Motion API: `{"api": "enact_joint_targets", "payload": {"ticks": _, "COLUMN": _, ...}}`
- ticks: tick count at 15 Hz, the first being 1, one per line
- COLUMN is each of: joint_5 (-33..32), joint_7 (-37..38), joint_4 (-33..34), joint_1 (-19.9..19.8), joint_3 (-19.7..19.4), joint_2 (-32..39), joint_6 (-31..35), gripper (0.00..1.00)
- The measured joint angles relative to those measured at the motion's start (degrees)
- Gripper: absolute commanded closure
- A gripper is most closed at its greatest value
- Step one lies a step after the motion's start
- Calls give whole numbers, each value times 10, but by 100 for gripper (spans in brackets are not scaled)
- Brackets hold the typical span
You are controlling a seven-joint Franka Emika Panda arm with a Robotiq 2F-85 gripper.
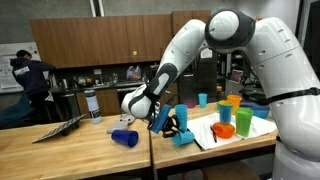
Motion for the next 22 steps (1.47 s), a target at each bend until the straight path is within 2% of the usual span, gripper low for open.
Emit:
{"api": "enact_joint_targets", "payload": {"ticks": 6, "joint_5": 13, "joint_7": -5, "joint_4": -43, "joint_1": -3, "joint_3": 11, "joint_2": -68, "joint_6": 69, "gripper": 98}}
{"api": "enact_joint_targets", "payload": {"ticks": 13, "joint_5": 101, "joint_7": 10, "joint_4": -186, "joint_1": -38, "joint_3": 27, "joint_2": -238, "joint_6": 225, "gripper": 98}}
{"api": "enact_joint_targets", "payload": {"ticks": 14, "joint_5": 106, "joint_7": 17, "joint_4": -208, "joint_1": -44, "joint_3": 29, "joint_2": -269, "joint_6": 234, "gripper": 94}}
{"api": "enact_joint_targets", "payload": {"ticks": 17, "joint_5": 114, "joint_7": 25, "joint_4": -261, "joint_1": -57, "joint_3": 33, "joint_2": -349, "joint_6": 233, "gripper": 94}}
{"api": "enact_joint_targets", "payload": {"ticks": 20, "joint_5": 114, "joint_7": 27, "joint_4": -279, "joint_1": -57, "joint_3": 35, "joint_2": -371, "joint_6": 233, "gripper": 94}}
{"api": "enact_joint_targets", "payload": {"ticks": 21, "joint_5": 114, "joint_7": 28, "joint_4": -279, "joint_1": -57, "joint_3": 36, "joint_2": -370, "joint_6": 233, "gripper": 98}}
{"api": "enact_joint_targets", "payload": {"ticks": 22, "joint_5": 114, "joint_7": 28, "joint_4": -279, "joint_1": -57, "joint_3": 36, "joint_2": -370, "joint_6": 233, "gripper": 98}}
